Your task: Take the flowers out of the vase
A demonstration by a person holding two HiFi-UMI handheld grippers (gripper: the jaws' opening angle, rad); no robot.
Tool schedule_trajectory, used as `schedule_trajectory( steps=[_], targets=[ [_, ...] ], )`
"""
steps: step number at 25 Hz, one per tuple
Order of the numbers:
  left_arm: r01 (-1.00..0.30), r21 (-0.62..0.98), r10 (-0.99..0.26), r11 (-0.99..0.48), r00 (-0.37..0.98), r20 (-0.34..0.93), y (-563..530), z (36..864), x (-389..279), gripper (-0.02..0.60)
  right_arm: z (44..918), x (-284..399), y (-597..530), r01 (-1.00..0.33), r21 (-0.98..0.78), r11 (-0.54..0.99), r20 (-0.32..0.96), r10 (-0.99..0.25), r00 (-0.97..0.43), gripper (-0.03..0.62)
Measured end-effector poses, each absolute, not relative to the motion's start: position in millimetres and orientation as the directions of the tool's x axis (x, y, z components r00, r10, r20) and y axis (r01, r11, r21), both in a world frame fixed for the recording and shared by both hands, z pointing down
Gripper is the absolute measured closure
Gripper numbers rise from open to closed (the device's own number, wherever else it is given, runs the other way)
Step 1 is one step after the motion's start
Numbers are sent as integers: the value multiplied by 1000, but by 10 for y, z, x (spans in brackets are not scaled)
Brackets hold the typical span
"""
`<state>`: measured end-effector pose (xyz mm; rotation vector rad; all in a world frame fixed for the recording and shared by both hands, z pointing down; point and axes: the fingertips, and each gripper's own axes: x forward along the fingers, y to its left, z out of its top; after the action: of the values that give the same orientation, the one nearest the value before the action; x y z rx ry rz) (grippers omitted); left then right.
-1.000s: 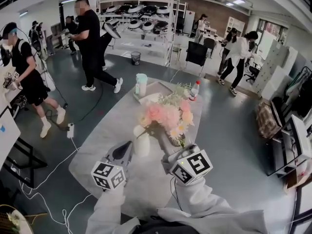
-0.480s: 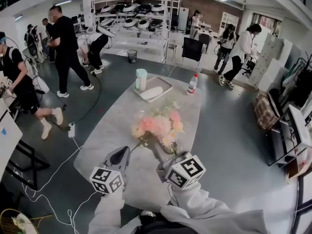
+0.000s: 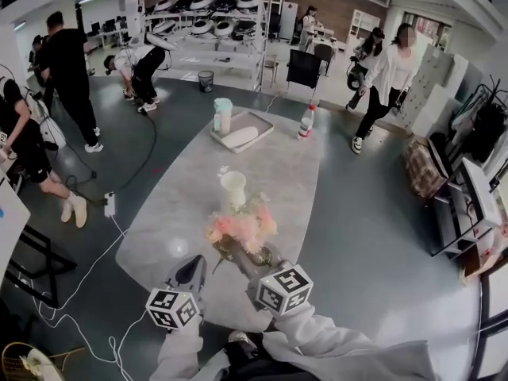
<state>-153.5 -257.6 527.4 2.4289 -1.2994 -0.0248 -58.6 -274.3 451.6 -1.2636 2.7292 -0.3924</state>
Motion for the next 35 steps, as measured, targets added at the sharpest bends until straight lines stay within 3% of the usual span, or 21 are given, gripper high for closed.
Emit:
schedule_trajectory(
  steps=[12,35],
  targets=[
    [-798,426,-814,-427,544,204,-2358,5648,-1490,580,5206,-692,-2519,-755,-226,616,122,-751,-649,503],
    [-779,443,-808,-444,562,178,-2185,5649,-1509,580,5163,-865,-2404,-719,-225,658,114,-715,-690,503]
  ],
)
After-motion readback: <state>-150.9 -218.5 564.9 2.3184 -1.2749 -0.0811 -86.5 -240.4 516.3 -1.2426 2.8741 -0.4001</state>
